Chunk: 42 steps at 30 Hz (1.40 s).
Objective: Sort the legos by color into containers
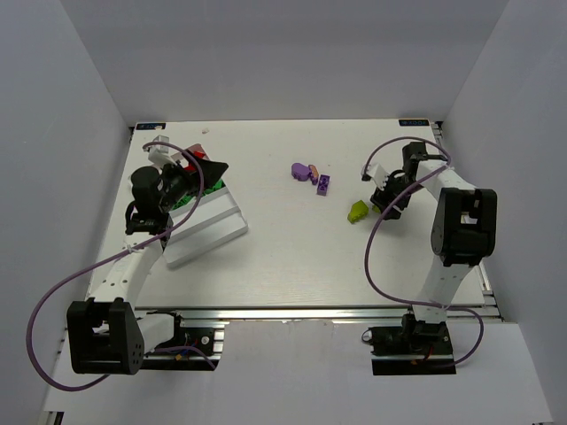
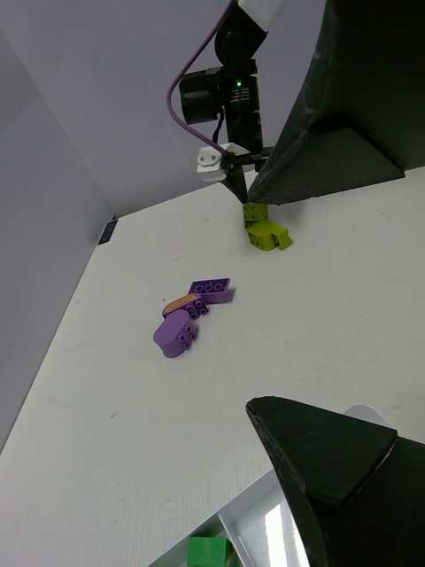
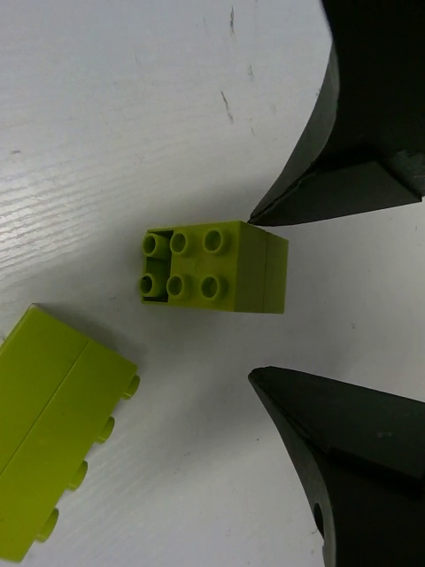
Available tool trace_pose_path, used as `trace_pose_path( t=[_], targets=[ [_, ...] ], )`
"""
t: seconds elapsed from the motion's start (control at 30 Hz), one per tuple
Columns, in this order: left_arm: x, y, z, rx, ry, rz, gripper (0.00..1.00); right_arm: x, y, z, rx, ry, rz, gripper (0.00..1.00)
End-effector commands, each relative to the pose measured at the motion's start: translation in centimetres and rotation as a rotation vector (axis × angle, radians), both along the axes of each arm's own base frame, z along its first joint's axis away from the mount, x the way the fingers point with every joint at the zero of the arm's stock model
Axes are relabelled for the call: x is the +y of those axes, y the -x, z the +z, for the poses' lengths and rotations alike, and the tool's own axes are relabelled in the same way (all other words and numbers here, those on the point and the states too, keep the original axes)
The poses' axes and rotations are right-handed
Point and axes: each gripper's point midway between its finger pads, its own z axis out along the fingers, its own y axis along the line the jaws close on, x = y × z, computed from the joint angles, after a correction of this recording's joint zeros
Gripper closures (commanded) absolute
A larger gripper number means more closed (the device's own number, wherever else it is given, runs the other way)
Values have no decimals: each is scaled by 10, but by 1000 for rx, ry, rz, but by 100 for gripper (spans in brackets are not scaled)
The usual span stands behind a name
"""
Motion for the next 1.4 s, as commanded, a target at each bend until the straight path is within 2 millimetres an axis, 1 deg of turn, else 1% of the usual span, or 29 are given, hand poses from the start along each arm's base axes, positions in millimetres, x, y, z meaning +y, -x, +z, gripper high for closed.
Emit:
trace_pose_path(
  t=[0.0,0.27,0.37,0.4,0.47,0.57,0.6,0.67,0.7,0.73,0.77,0.8,0.87,0.9,0.93,0.97,1.0,1.03,1.07,1.1,1.17,1.2,1.27,1.3,1.37],
  targets=[
    [-5,1,10,-33,-1,-25,2,-5,-4,-7,15,21,-39,31],
    [-7,2,9,-31,-5,-31,2,-4,-5,-14,17,8,-56,41],
    [-10,2,8,-29,-6,-39,2,-3,-7,-16,12,5,-57,49],
    [-12,2,7,-27,-6,-47,2,-2,-8,-14,5,0,-58,54],
    [-15,3,7,-31,-6,-57,2,-1,-9,-14,-8,-9,-59,59],
    [-22,5,7,-37,-11,-81,2,3,-12,-7,-37,-30,-56,70],
    [-28,8,8,-42,-12,-102,2,4,-13,-1,-50,-35,-56,78],
    [-39,11,8,-55,-23,-142,2,8,-12,7,-65,-61,-54,84],
    [-51,16,8,-60,-30,-184,2,9,-12,19,-97,-69,-52,89],
    [-57,18,5,-60,-52,-204,2,13,-11,26,-113,-93,-50,91],
    [-63,20,6,-66,-64,-226,2,17,-7,32,-123,-108,-44,92],
    [-75,26,5,-70,-77,-262,2,20,-6,52,-172,-128,-35,95],
    [-86,32,2,-77,-110,-302,2,34,3,73,-203,-207,-1,97],
    [-97,38,3,-88,-115,-336,2,42,16,92,-223,-244,22,98],
    [-102,42,4,-97,-123,-360,2,57,27,105,-224,-327,65,98],
    [-107,45,4,-99,-123,-377,2,65,36,115,-231,-364,99,99],
    [-115,52,6,-114,-119,-405,2,72,53,128,-226,-407,119,99],
    [-119,56,7,-127,-118,-423,2,92,68,138,-210,-486,177,99],
    [-122,59,9,-139,-117,-434,2,105,80,144,-198,-515,226,99],
    [-127,65,12,-157,-117,-453,2,113,96,151,-177,-545,249,99],
    [-135,74,15,-188,-131,-484,2,135,120,161,-141,-626,316,100],
    [-136,77,19,-213,-134,-492,2,142,130,167,-134,-652,346,100],
    [-143,88,22,-251,-143,-528,2,161,153,177,-91,-723,411,100],
    [-145,92,28,-287,-139,-540,2,167,160,181,-73,-748,432,100],
    [-150,108,36,-342,-126,-584,2,182,178,191,-30,-801,483,100]
  ],
)
